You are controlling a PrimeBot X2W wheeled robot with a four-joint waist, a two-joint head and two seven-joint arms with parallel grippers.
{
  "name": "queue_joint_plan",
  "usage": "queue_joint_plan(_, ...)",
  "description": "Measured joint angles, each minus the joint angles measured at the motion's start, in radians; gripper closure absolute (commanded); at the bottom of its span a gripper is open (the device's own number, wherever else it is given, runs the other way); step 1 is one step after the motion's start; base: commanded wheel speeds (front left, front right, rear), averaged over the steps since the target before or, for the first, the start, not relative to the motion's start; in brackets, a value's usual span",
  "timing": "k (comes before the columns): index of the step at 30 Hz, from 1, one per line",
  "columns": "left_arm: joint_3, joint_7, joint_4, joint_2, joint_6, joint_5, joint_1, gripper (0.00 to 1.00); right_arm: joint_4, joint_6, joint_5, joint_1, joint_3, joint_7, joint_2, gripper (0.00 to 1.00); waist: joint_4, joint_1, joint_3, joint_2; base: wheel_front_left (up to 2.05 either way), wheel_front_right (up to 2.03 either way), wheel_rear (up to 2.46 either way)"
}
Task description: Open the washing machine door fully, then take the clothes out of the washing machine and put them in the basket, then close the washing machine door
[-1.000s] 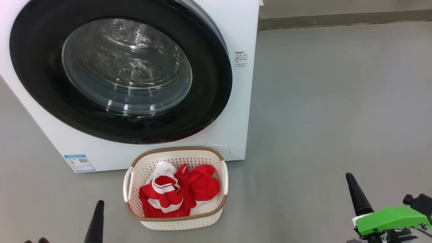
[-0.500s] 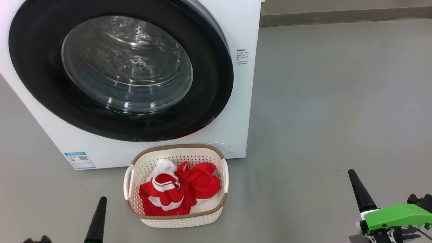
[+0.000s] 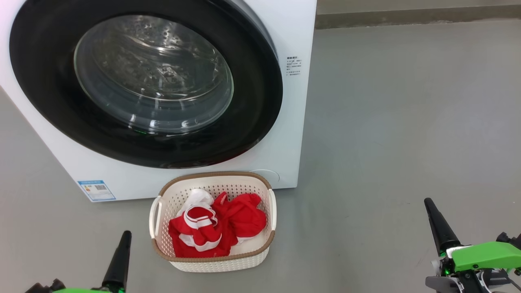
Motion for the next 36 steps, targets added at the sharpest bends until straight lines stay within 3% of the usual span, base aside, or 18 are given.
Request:
queue_joint_plan(13, -0.002, 0.037, 0.012, 0.000, 0.000, -0.137, -0.035, 1.00, -0.012, 0.000, 0.134, -0.019, -0.014, 0.036, 0.000, 1.00, 0.003, 0.0000, 0.009, 0.0000, 0.00, 0.00, 0.00)
queue_joint_plan(36, -0.003, 0.037, 0.013, 0.000, 0.000, -0.143, -0.036, 1.00, -0.013, 0.000, 0.152, -0.019, -0.017, 0.036, 0.000, 1.00, 0.003, 0.0000, 0.009, 0.0000, 0.00, 0.00, 0.00)
